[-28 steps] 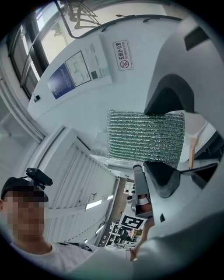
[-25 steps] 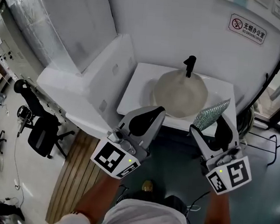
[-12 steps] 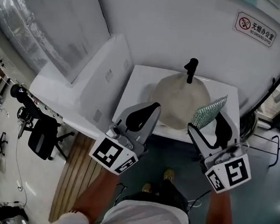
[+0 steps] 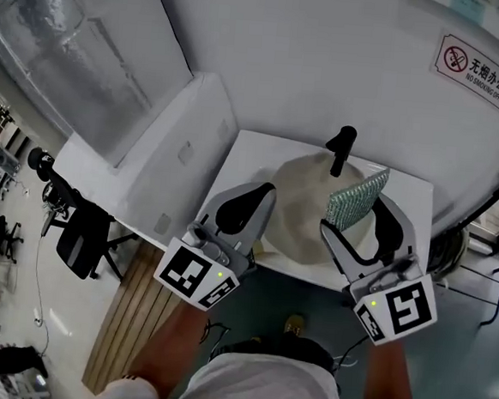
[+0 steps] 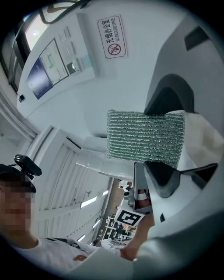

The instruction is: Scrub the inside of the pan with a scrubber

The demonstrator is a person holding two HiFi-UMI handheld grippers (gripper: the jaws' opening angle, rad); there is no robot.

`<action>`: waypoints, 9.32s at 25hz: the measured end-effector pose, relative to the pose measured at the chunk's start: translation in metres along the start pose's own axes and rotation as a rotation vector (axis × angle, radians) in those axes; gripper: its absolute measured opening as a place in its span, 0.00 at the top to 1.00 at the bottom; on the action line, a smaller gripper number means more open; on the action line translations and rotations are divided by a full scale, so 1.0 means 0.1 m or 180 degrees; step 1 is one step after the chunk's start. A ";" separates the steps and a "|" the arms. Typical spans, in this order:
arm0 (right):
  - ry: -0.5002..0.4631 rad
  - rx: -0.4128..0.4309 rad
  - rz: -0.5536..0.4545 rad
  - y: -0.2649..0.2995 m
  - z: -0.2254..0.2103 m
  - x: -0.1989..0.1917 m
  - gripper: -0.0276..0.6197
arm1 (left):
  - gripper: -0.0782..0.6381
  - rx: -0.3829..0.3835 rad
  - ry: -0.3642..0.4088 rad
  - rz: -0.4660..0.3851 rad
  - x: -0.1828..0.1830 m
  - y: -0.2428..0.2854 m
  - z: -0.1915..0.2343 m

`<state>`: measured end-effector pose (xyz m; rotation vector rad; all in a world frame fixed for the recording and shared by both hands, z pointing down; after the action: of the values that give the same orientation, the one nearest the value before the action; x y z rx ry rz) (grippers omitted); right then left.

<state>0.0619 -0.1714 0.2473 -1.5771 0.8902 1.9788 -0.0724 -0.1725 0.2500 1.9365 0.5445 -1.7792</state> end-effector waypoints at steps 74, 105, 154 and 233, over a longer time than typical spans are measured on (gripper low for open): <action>0.0094 -0.0200 0.3440 2.13 -0.58 -2.66 0.43 | 0.73 -0.0090 -0.1232 0.3170 -2.89 0.94 0.95; 0.0132 -0.0028 0.3786 1.95 -0.09 -2.75 0.43 | 0.73 -0.0156 -0.1277 0.3074 -2.86 0.96 0.95; -0.0342 0.0157 0.3748 1.54 0.27 -2.35 0.43 | 0.73 -0.0180 -0.1229 0.3093 -2.85 0.95 0.94; 0.0313 0.0271 -0.0558 0.11 0.18 0.18 0.43 | 0.87 -0.0356 -0.0169 -0.0248 0.26 0.13 -0.04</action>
<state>0.0376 -0.1667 0.2350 -1.6555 0.8314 1.7336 -0.0597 -0.1810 0.2253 1.8104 0.6945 -1.8018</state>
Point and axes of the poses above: the fingertips, and each gripper's own axes: y forward along the fingers, z to its left, x out of its top, the point moved 2 cm from there along -y, backward along the fingers, and after that the axes turned 15 degrees about z, right-handed, at the moved point
